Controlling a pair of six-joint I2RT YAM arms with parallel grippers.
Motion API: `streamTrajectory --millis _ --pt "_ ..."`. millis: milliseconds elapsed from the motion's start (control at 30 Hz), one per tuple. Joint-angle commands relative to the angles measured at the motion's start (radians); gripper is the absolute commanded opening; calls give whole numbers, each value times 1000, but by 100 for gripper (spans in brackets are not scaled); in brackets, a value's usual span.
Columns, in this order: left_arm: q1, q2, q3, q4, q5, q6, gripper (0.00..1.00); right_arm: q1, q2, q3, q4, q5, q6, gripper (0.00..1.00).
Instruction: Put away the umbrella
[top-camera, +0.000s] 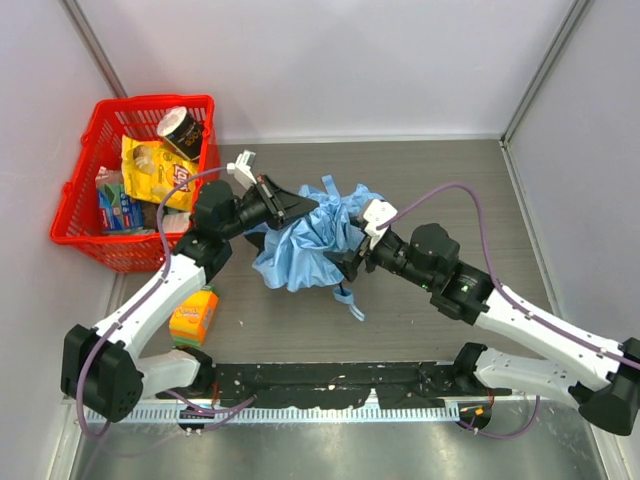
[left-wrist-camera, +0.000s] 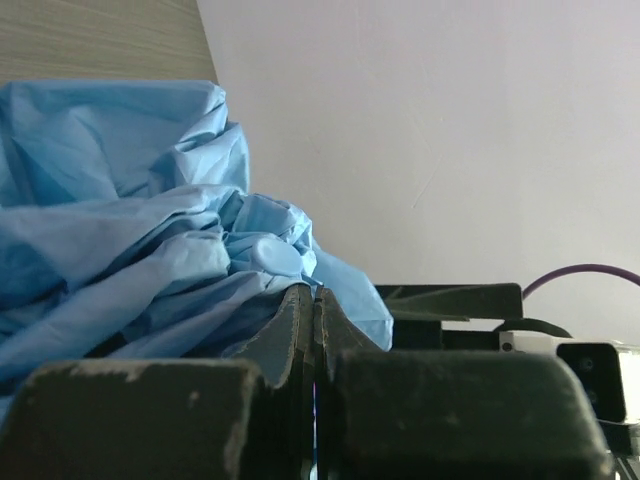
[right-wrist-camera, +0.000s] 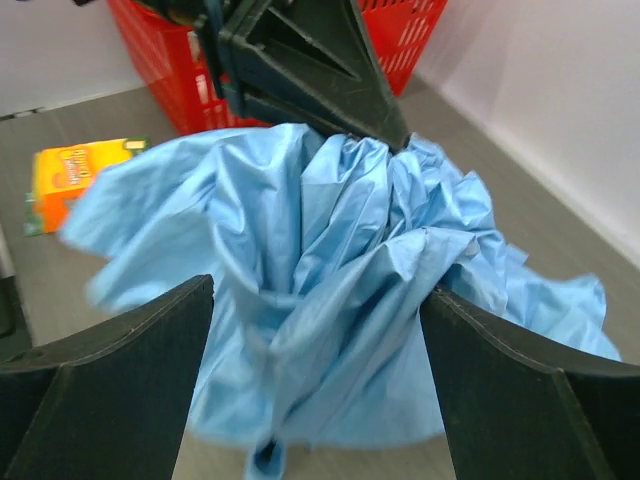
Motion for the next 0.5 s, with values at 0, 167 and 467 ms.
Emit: streamTrajectory --millis 0,167,467 --pt "18 6 10 174 12 27 0 -2 -72 135 -259 -59 139 89" --pt "43 40 -48 366 78 -27 0 -10 -67 209 -365 25 191 88" --pt "55 93 -45 538 220 -130 0 -107 -10 166 -266 -34 122 91"
